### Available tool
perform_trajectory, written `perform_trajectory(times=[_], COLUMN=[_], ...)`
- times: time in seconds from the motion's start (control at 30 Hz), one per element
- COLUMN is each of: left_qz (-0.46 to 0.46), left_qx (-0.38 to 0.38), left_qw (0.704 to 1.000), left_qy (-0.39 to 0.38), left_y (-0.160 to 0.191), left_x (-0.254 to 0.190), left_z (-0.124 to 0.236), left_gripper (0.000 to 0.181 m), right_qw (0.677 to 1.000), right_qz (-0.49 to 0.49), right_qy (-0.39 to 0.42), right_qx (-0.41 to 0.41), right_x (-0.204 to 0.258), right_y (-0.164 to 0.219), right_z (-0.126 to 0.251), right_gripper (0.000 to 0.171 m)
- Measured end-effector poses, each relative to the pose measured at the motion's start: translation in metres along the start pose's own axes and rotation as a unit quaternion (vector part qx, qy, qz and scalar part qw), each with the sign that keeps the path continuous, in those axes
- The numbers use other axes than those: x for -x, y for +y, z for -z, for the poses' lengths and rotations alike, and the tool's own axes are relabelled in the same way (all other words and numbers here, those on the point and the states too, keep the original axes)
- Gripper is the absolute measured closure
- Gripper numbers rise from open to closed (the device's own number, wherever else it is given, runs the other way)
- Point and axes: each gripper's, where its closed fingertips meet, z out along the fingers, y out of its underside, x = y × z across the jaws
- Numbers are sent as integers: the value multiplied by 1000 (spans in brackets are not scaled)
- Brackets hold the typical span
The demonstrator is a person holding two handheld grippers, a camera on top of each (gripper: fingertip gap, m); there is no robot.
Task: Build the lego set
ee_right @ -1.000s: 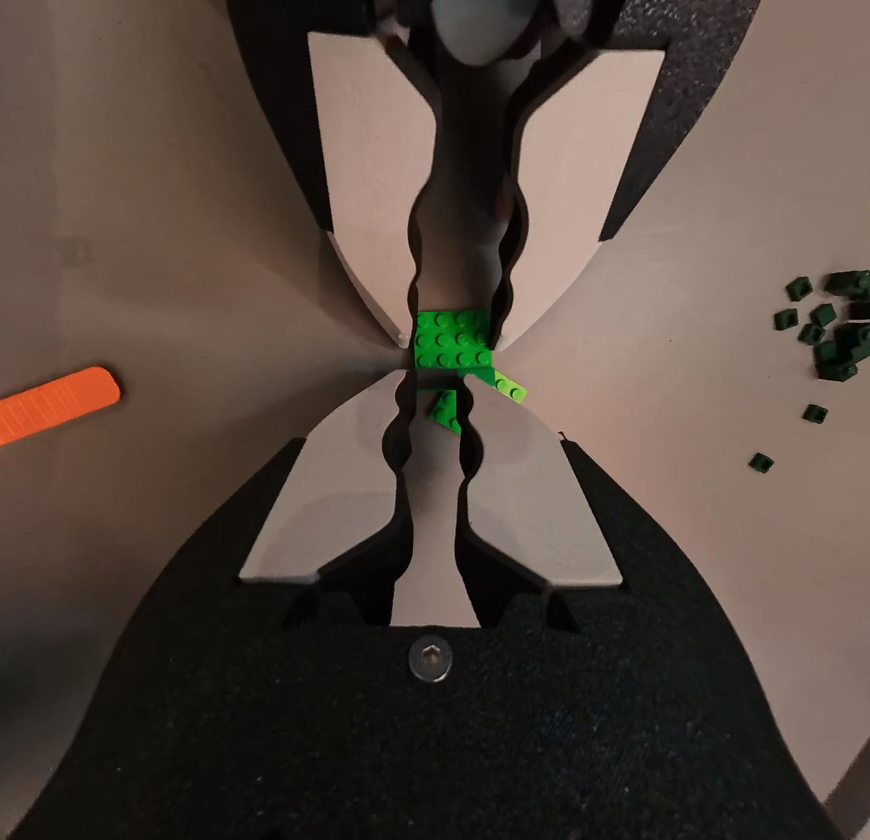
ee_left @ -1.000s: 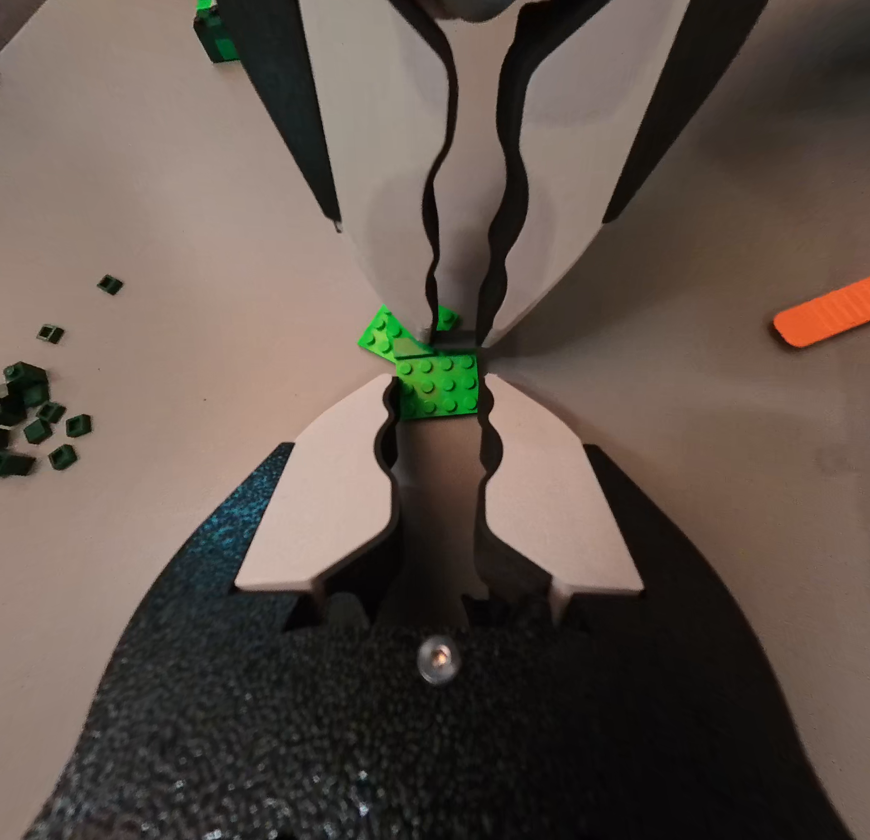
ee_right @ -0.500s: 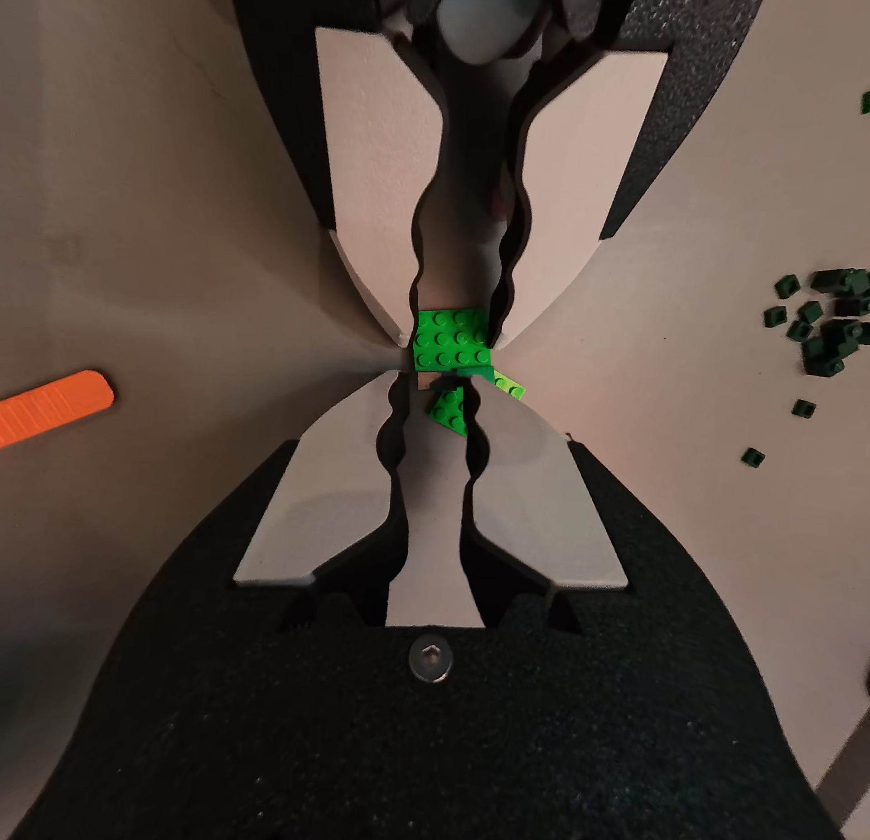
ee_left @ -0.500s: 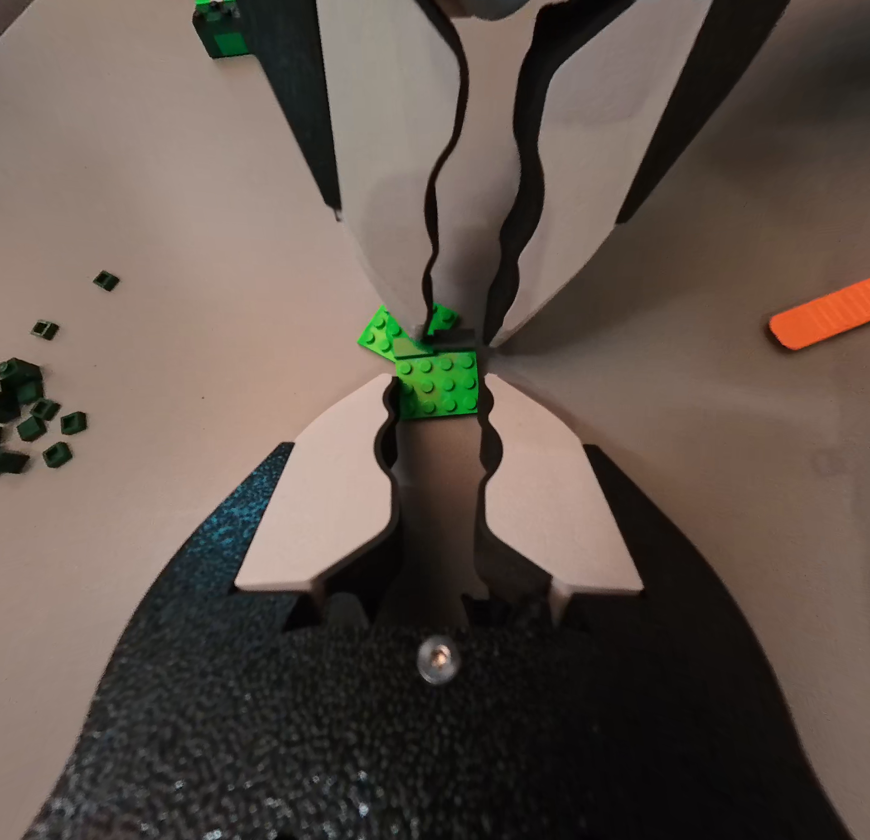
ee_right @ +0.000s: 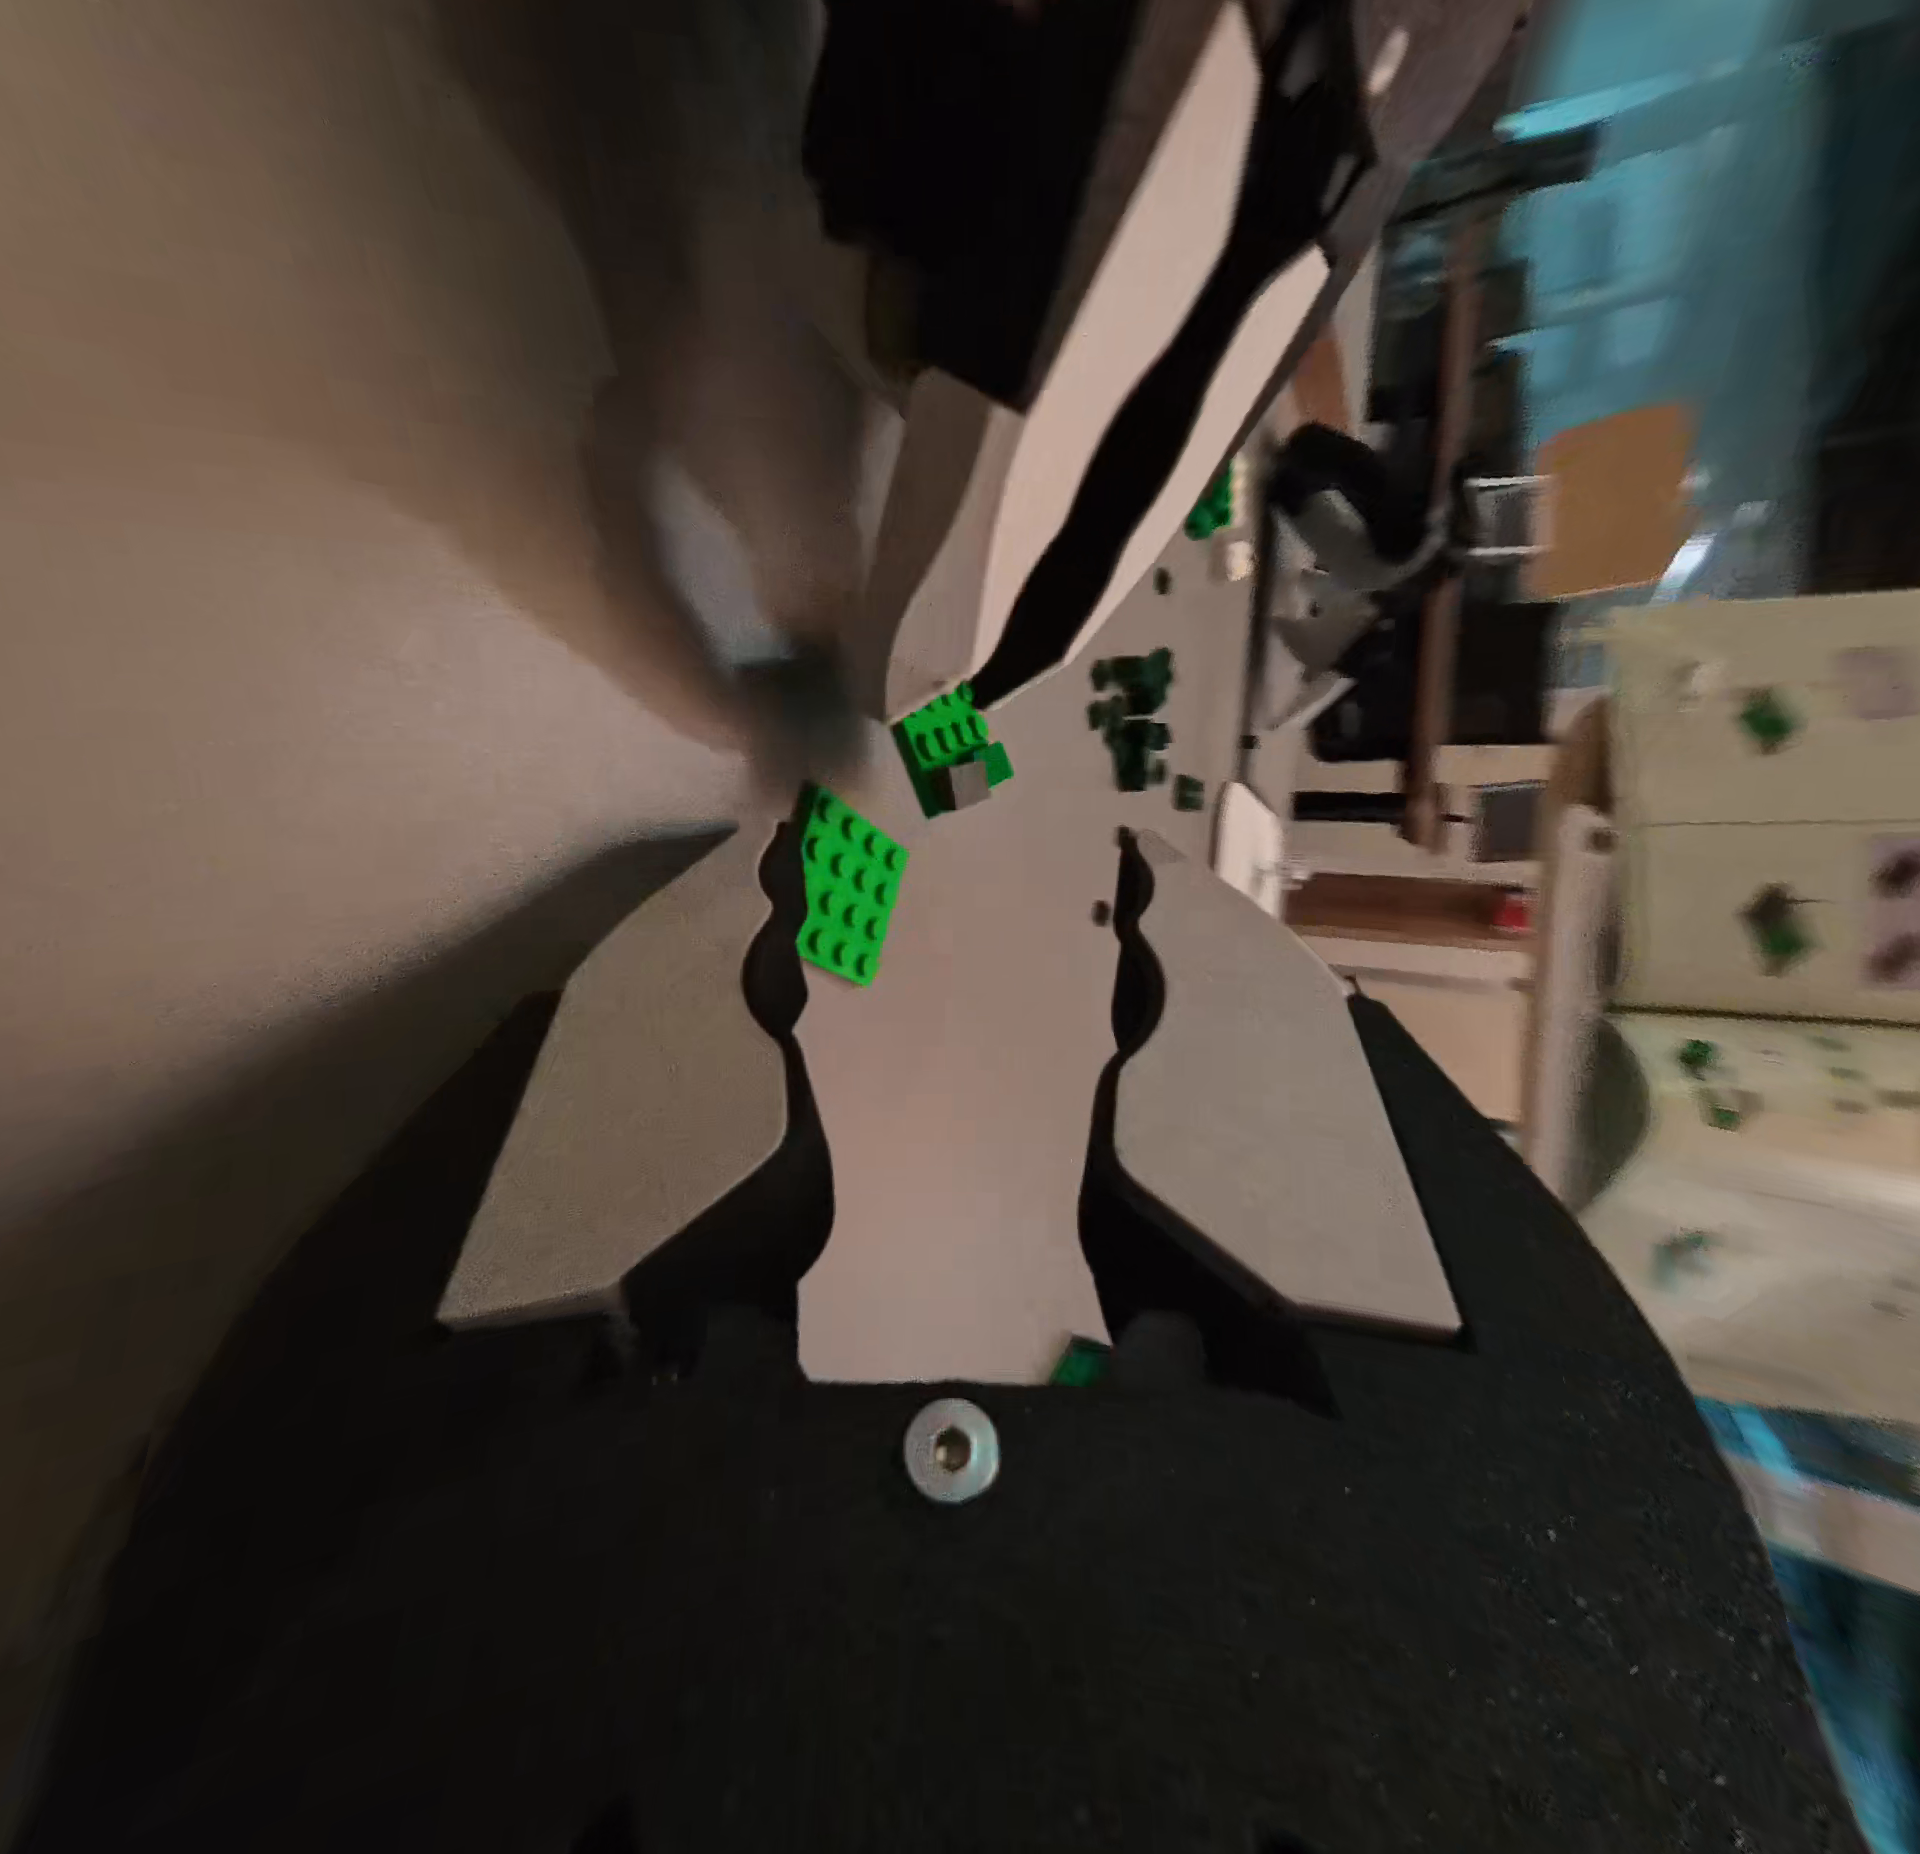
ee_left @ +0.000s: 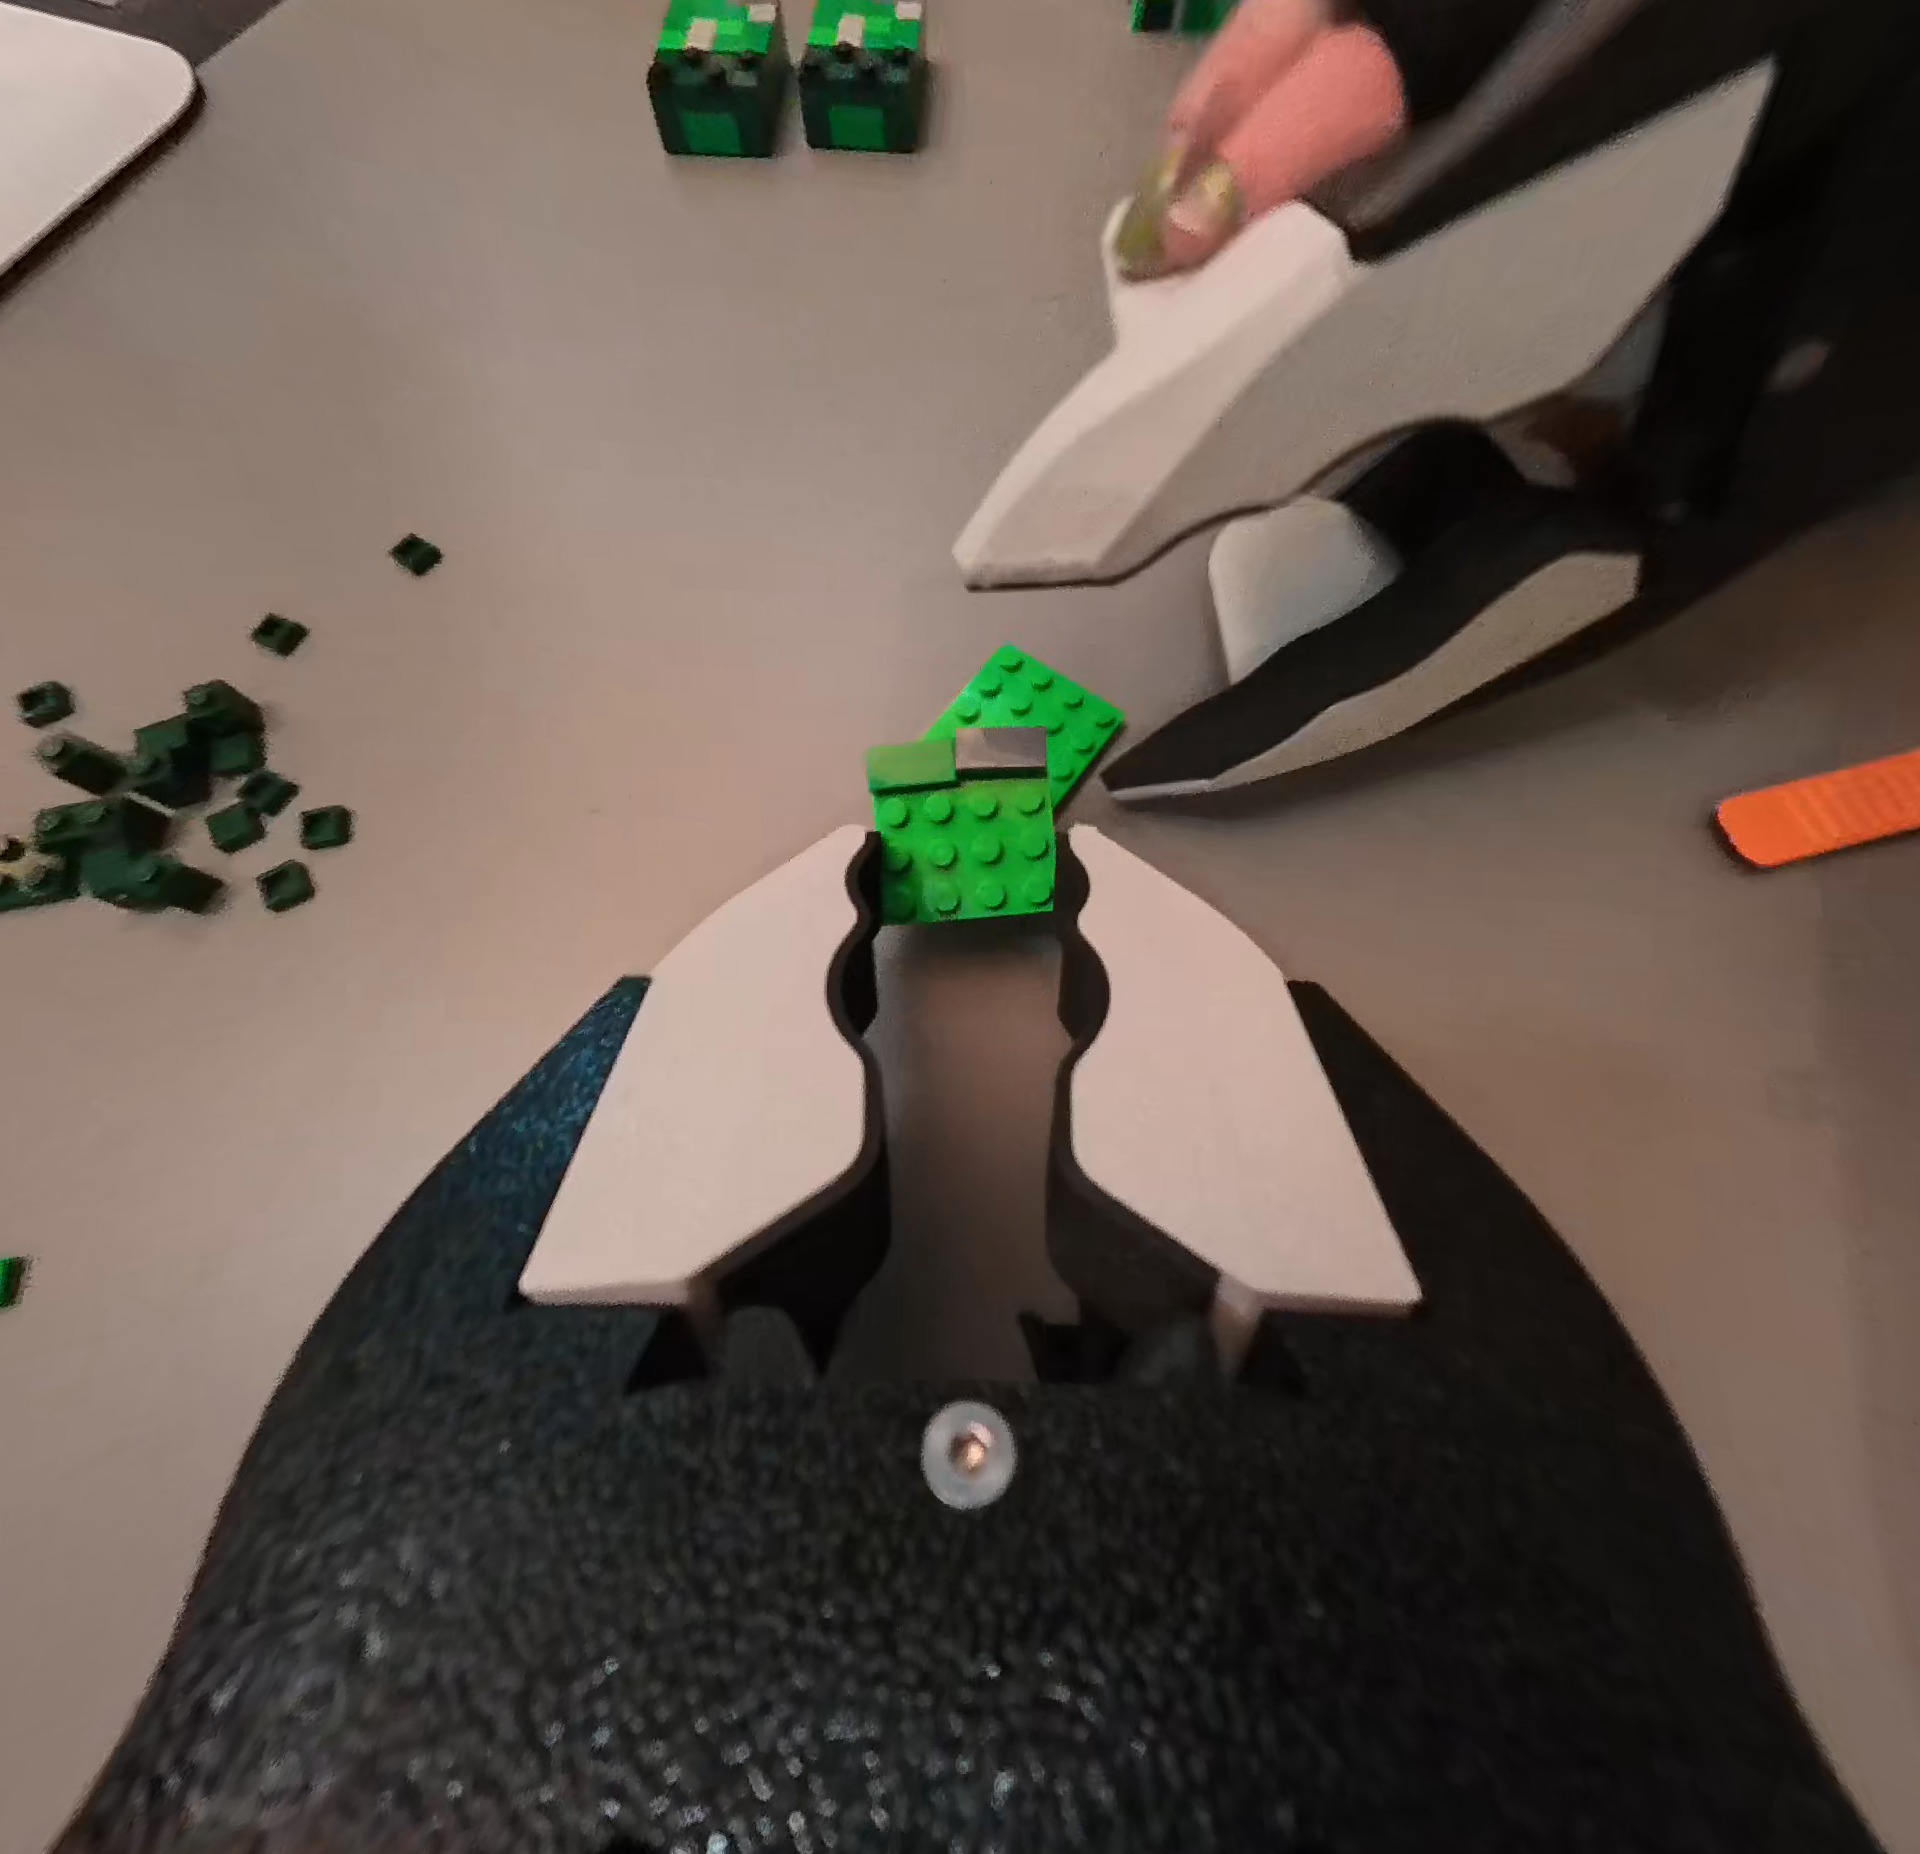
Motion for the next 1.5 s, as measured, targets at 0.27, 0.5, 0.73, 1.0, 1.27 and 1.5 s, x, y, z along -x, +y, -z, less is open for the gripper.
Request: perform_trajectory(times=[0.27, 0.5, 0.73, 1.0, 1.27, 1.5], left_qz=[6, 16, 13, -3, -197, -313], left_qx=[2, -2, -4, -26, -88, -118], left_qw=[1000, 1000, 999, 999, 972, 934], left_qy=[2, 14, 31, 22, -91, -123], left_y=[1, 1, 1, -4, -23, -33], left_x=[1, -1, -4, -4, 4, -10], left_z=[0, 1, 1, -1, 5, 7], left_gripper=[149, 150, 149, 149, 144, 175], right_qw=[989, 985, 979, 987, 990, 976], right_qz=[107, 134, 168, 144, -119, -183], right_qy=[103, 110, 113, 73, -13, -47], right_qx=[24, 14, -3, -12, -78, -111], right_x=[-7, -2, 2, 4, -5, -7], right_y=[-5, -6, -6, -2, 6, 3], right_z=[-15, -19, -18, -19, -10, -4], right_gripper=[144, 160, 164, 164, 164, 164])
